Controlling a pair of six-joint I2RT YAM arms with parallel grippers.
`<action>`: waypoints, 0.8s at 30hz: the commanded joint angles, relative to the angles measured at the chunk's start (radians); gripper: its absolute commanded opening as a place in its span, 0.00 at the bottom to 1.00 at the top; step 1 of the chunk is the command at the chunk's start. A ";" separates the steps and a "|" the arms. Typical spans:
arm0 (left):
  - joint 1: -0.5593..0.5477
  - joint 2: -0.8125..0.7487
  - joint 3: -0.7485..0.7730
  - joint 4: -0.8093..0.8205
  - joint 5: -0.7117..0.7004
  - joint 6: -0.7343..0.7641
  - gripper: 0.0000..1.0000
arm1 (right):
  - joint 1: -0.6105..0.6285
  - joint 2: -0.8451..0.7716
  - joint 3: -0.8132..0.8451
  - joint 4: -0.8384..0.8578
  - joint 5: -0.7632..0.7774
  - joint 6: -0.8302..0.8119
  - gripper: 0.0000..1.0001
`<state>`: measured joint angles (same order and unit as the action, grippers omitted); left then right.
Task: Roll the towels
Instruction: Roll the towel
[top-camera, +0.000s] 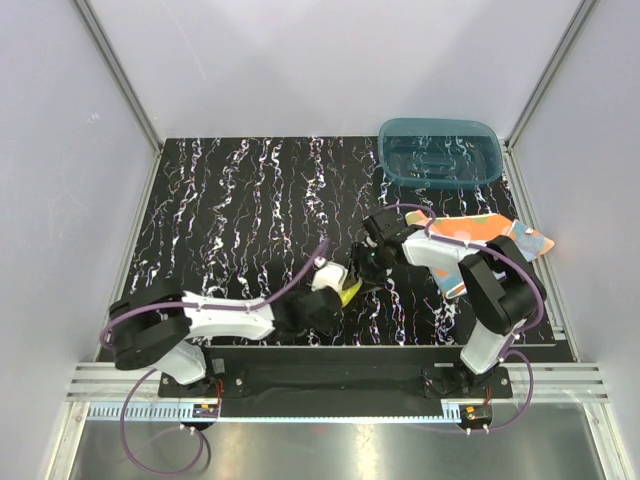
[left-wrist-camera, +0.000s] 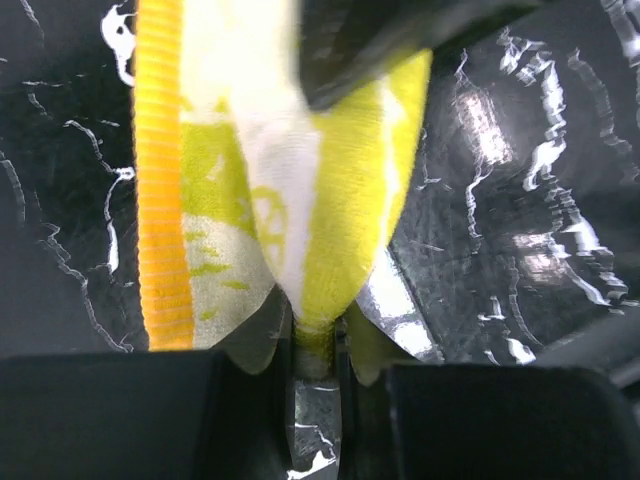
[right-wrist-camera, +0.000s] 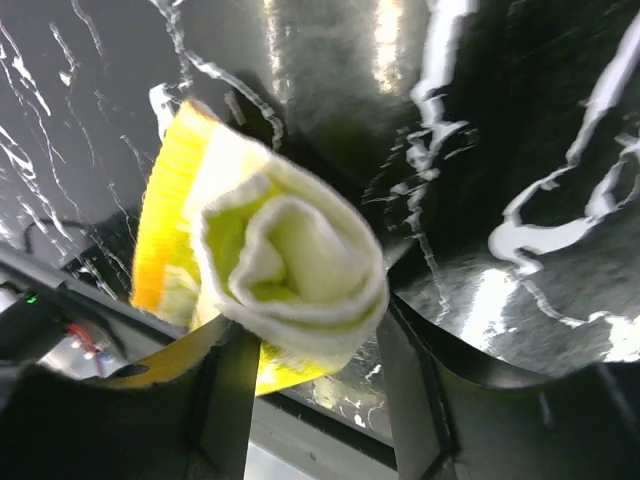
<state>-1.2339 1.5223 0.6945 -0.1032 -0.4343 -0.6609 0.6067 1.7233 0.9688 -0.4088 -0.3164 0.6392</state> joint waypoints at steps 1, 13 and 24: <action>0.082 -0.101 -0.121 0.190 0.253 -0.045 0.00 | -0.083 0.050 -0.004 0.025 -0.013 -0.062 0.54; 0.341 -0.217 -0.363 0.473 0.578 -0.239 0.00 | -0.105 0.055 0.099 -0.071 0.072 -0.102 0.84; 0.517 -0.036 -0.424 0.688 0.854 -0.489 0.00 | -0.124 -0.114 0.015 0.186 -0.246 -0.092 0.88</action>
<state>-0.7570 1.4334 0.3046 0.4942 0.3130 -1.0336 0.4839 1.6997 1.0401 -0.3805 -0.4240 0.5381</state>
